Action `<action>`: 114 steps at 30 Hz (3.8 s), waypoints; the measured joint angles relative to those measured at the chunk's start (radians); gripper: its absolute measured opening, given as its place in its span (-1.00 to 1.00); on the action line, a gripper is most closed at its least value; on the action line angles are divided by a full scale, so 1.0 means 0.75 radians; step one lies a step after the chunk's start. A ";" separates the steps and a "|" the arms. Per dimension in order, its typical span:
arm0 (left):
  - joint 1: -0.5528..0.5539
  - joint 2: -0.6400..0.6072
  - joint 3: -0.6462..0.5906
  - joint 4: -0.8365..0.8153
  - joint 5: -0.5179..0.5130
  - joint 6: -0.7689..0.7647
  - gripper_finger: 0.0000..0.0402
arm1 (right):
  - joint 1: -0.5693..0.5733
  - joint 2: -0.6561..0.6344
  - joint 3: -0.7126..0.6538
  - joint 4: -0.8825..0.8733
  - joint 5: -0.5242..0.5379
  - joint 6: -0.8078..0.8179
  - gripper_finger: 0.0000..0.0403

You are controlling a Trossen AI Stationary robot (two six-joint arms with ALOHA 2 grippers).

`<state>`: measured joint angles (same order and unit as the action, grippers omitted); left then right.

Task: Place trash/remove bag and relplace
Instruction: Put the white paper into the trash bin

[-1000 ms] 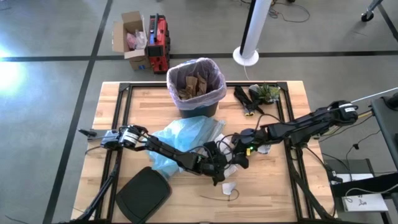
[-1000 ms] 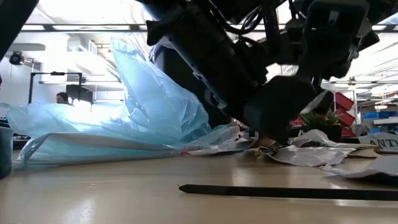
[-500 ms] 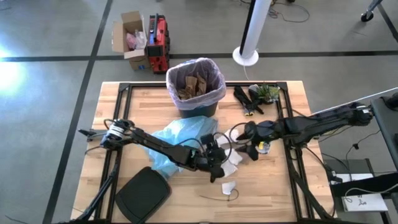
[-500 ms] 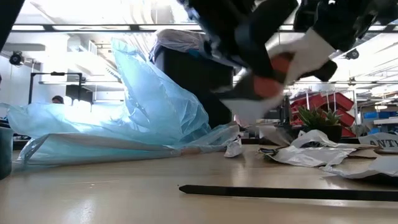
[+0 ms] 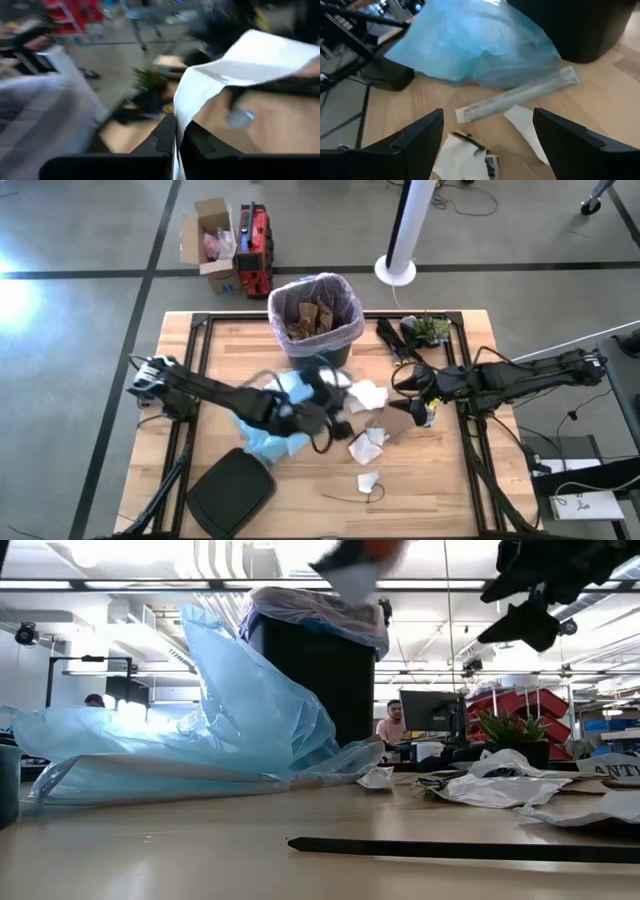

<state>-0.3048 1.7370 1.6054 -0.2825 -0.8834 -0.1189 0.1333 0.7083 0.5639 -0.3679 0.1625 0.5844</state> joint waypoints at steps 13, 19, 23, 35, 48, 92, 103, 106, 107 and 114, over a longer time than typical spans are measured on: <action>0.424 -0.277 -0.005 -0.047 0.240 -0.133 -1.00 | 0.000 0.191 -0.001 0.248 0.017 0.031 0.46; 0.603 -0.318 -0.004 -0.187 0.269 -0.131 -0.87 | 0.003 0.271 -0.001 0.259 0.002 0.063 0.53; 0.689 -0.307 -0.005 -0.293 0.450 -0.201 -0.64 | 0.008 0.309 -0.001 0.268 -0.008 0.062 0.54; 0.703 -0.330 -0.001 -0.405 0.677 -0.272 0.15 | 0.009 0.381 -0.001 0.270 -0.012 0.035 0.55; 0.320 -0.379 -0.021 -0.415 0.734 -0.175 0.26 | 0.061 0.648 -0.054 0.241 -0.138 -0.384 0.54; -0.012 -0.358 -0.305 -0.420 0.593 -0.657 -0.07 | 0.142 0.925 0.186 0.385 -0.313 -0.417 -0.93; -0.025 -0.364 -0.305 -0.424 0.593 -0.647 -0.09 | 0.145 1.004 0.268 0.270 -0.321 -0.402 -0.56; -0.030 -0.364 -0.305 -0.424 0.593 -0.653 -0.07 | 0.145 1.053 0.266 0.255 -0.329 -0.308 -0.27; -0.030 -0.364 -0.305 -0.422 0.593 -0.654 -0.07 | 0.145 1.067 0.266 0.254 -0.334 -0.297 -0.17; -0.030 -0.365 -0.314 -0.423 0.593 -0.651 -0.10 | 0.147 1.203 0.266 0.274 -0.312 -0.376 0.26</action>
<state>-0.3275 1.4635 1.3702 -0.5998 -0.4389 -0.6073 0.2436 1.6106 0.7635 -0.1626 -0.0718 0.3026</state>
